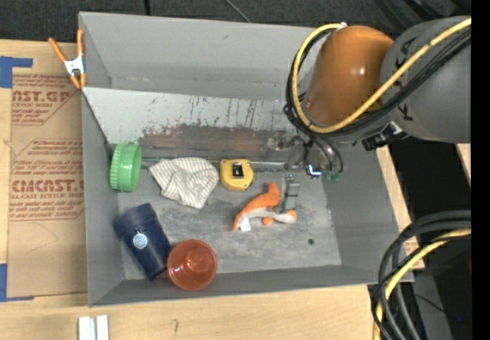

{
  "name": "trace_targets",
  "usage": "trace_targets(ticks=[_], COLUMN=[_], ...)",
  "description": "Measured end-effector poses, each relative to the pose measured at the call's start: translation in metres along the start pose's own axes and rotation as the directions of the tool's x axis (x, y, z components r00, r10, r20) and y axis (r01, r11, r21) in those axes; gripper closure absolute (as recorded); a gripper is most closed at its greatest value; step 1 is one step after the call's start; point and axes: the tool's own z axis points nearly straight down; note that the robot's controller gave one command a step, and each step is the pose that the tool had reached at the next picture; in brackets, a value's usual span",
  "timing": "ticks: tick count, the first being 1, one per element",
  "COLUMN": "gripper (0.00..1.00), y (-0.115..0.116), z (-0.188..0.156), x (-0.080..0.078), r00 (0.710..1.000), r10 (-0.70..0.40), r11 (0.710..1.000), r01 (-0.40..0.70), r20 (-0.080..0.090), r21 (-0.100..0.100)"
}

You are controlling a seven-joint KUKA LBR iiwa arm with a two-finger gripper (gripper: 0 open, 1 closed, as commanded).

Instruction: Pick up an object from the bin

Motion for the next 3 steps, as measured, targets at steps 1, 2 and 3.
trace_targets(ticks=[1,2,3], gripper=[0.0,0.0,0.0], y=[0.0,-0.003,-0.018], z=[-0.005,0.045,0.081], x=[-0.001,0.018,0.016], r00=[1.0,0.999,0.999], r10=[0.0,0.032,-0.032], r11=[1.0,0.999,0.999], r01=[0.0,-0.032,0.032], r20=[0.007,0.014,0.005], r21=[0.0,-0.001,0.0])
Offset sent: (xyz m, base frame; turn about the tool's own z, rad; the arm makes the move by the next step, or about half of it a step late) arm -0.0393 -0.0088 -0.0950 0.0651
